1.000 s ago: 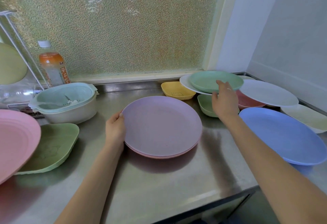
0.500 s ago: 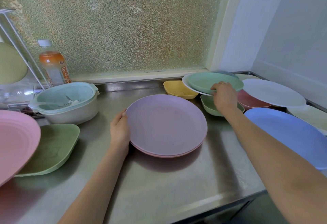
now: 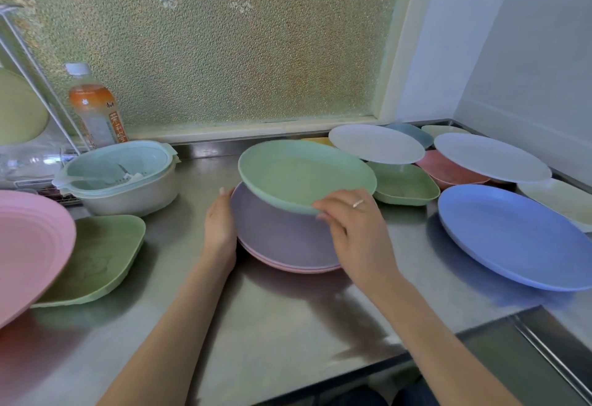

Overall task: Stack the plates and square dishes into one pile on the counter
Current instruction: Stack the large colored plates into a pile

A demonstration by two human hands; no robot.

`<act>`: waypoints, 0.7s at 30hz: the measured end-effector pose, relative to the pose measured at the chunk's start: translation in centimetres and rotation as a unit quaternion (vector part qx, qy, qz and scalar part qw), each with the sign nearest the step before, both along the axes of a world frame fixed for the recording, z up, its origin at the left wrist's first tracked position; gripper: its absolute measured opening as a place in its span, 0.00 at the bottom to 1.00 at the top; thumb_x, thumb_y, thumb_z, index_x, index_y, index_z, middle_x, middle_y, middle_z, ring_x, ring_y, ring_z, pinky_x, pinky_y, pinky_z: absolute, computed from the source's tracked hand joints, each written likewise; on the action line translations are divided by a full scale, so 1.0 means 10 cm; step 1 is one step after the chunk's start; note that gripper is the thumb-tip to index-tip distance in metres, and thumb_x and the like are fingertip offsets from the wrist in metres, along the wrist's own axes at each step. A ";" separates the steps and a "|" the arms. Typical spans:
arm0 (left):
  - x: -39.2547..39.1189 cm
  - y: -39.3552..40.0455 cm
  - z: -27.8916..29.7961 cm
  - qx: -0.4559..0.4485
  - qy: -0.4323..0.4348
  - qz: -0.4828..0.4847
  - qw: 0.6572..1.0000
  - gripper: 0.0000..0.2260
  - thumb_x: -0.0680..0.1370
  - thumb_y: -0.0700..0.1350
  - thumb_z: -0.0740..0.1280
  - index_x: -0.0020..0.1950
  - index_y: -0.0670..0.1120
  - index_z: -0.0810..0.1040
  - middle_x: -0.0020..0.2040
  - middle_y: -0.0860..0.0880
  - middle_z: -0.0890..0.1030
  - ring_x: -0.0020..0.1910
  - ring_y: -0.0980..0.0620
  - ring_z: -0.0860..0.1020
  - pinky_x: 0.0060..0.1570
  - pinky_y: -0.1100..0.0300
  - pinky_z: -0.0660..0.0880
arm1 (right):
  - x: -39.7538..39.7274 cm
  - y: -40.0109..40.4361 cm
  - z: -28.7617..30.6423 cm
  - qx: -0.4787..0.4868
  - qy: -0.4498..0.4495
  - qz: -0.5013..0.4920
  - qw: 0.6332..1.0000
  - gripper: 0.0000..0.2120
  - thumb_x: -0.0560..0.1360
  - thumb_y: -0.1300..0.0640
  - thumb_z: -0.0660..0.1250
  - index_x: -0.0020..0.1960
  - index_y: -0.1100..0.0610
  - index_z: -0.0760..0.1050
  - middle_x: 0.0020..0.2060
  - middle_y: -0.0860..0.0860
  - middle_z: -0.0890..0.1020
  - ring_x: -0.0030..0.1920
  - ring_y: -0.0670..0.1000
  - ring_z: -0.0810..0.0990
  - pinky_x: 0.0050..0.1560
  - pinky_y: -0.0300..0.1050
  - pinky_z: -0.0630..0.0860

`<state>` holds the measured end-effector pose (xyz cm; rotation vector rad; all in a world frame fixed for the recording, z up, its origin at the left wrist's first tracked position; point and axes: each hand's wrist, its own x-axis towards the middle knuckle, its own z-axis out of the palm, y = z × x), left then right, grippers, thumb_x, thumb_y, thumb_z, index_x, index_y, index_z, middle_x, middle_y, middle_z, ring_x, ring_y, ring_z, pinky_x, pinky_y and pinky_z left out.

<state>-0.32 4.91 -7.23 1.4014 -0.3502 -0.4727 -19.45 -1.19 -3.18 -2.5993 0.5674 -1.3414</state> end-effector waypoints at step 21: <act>-0.04 0.03 -0.03 -0.049 -0.043 -0.057 0.996 0.19 0.77 0.35 0.58 0.46 0.55 0.84 0.38 0.61 0.84 0.38 0.66 0.81 0.34 0.73 0.74 | -0.26 0.14 -0.20 0.155 0.151 0.061 0.974 0.09 0.77 0.61 0.64 0.51 0.53 0.83 0.45 0.46 0.83 0.49 0.45 0.74 0.51 0.26 0.63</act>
